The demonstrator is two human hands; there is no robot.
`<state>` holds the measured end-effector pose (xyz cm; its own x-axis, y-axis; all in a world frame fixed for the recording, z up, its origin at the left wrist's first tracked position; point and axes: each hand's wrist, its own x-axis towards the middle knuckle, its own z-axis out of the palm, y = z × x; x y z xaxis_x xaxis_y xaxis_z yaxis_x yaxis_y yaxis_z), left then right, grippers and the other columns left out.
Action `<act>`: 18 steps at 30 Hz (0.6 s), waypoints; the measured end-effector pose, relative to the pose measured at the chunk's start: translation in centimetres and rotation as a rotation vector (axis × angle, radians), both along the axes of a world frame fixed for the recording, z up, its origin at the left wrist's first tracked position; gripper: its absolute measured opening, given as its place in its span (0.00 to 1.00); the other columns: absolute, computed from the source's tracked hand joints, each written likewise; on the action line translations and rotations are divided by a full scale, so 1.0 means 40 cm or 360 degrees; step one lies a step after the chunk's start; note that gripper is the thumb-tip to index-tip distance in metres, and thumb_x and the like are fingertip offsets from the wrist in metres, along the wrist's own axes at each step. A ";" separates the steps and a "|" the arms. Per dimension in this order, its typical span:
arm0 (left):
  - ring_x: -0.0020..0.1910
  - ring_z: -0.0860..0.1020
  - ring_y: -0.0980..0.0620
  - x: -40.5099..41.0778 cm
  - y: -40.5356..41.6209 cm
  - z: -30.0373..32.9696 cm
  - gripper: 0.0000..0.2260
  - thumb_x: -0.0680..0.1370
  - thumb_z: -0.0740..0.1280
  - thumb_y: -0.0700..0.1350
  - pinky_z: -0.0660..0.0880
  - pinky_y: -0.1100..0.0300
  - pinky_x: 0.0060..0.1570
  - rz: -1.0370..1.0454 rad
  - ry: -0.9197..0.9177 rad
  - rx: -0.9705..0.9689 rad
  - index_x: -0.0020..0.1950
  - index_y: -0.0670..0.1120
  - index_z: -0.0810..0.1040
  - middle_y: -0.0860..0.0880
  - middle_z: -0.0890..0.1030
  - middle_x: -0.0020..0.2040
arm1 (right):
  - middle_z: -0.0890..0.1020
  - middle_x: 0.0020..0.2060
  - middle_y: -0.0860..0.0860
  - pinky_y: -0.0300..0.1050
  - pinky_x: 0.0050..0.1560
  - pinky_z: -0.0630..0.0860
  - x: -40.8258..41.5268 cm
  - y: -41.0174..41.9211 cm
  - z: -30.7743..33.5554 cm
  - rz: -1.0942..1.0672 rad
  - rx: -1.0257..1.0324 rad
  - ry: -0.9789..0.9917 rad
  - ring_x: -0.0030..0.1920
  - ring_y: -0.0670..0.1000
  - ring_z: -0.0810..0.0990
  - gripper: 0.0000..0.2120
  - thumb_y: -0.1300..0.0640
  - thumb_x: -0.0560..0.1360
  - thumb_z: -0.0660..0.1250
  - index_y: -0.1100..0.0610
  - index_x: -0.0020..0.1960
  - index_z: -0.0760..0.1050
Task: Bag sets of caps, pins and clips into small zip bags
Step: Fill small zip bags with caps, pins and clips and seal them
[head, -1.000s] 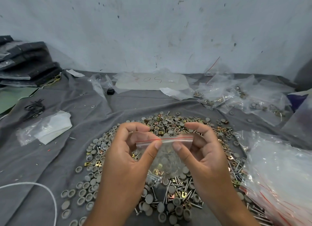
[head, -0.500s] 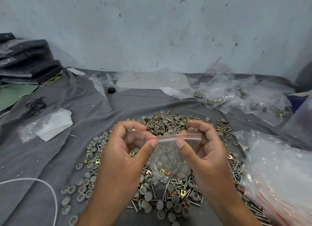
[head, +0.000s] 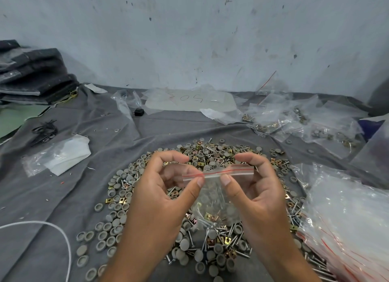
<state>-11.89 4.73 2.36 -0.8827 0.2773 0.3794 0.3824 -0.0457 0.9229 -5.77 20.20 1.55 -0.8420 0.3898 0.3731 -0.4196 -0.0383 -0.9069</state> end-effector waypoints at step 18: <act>0.47 0.84 0.46 0.002 0.001 -0.001 0.13 0.70 0.76 0.54 0.78 0.41 0.49 -0.0047 0.0087 -0.0052 0.48 0.56 0.74 0.47 0.85 0.46 | 0.85 0.48 0.54 0.42 0.39 0.83 0.005 0.007 0.007 0.0090 0.0110 -0.0104 0.46 0.56 0.86 0.17 0.55 0.72 0.77 0.44 0.57 0.76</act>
<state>-11.81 4.75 2.33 -0.8521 0.3158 0.4173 0.4314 -0.0275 0.9018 -5.56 20.47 1.81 -0.8853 0.3163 0.3408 -0.3583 0.0031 -0.9336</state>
